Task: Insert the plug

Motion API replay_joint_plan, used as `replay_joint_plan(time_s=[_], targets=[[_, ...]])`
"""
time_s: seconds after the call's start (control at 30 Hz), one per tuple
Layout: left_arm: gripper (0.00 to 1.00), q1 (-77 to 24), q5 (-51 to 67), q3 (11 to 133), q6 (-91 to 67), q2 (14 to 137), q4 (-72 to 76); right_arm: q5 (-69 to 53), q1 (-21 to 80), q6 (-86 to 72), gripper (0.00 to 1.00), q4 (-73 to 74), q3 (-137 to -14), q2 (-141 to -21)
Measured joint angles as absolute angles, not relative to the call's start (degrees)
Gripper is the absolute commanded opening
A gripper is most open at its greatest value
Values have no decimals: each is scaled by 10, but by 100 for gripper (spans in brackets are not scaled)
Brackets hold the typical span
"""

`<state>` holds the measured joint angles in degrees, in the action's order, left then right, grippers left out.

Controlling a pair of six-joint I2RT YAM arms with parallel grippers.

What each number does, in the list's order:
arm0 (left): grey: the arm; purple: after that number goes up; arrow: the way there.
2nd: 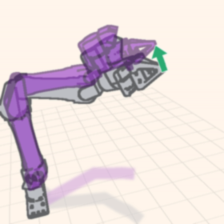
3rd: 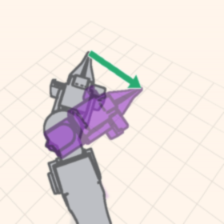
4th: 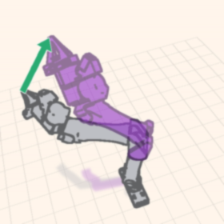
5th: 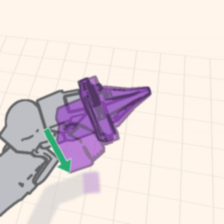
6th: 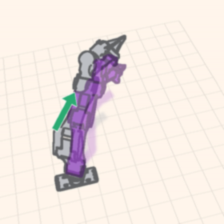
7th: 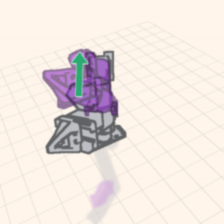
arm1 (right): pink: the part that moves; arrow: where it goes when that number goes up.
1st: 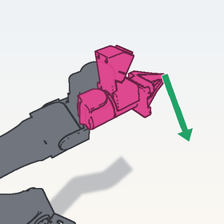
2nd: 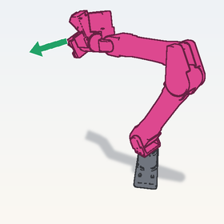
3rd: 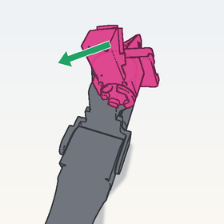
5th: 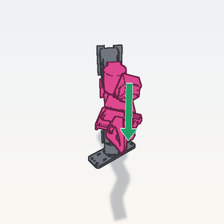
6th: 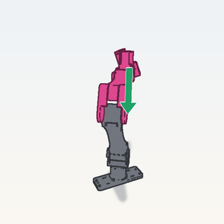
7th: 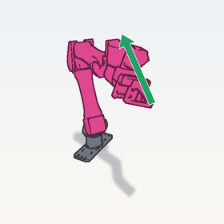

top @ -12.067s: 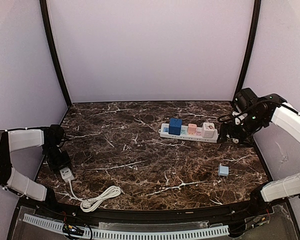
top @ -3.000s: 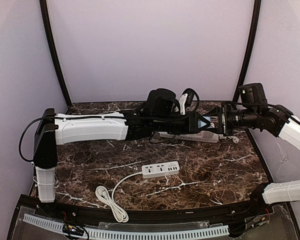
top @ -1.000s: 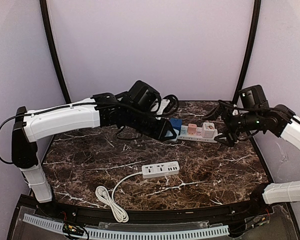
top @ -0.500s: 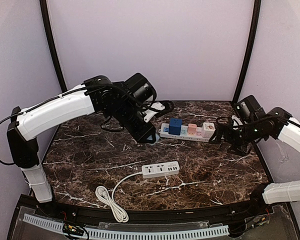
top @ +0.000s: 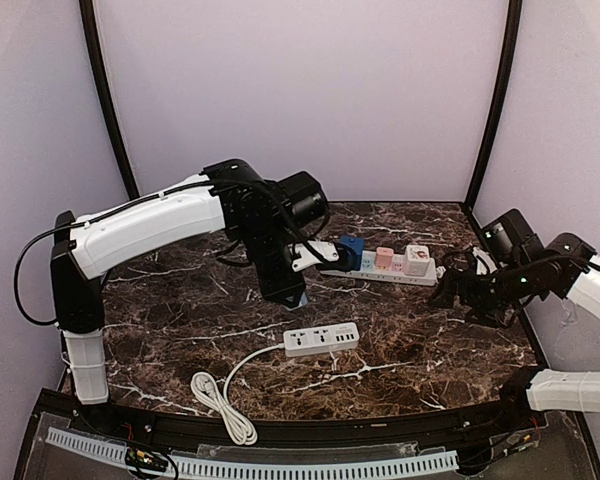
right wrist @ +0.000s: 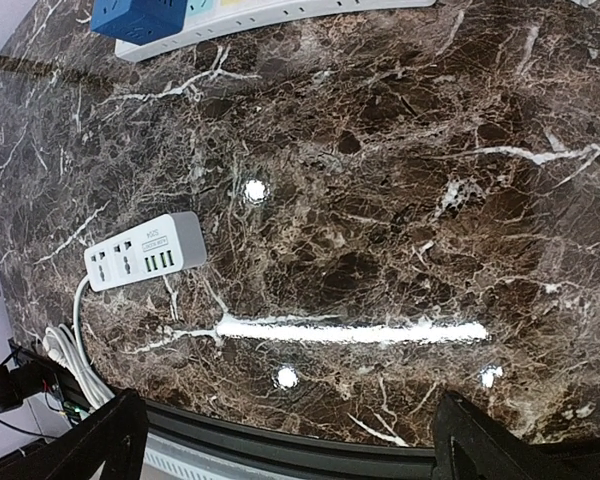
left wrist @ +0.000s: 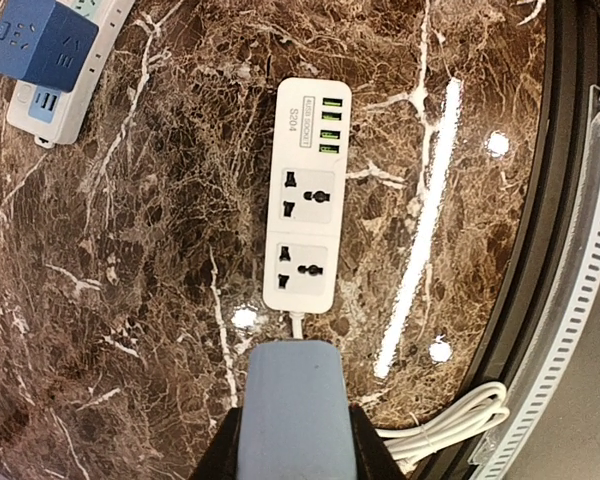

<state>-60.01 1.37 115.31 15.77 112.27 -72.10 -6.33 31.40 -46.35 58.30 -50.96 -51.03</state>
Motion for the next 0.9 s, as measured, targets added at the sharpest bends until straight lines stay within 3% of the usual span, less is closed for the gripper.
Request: replay_joint_plan(time_s=[0.9], targets=[[1,-600,-64,1174,224,1257,-764,-64,314,-449,98,598,-502,-516]])
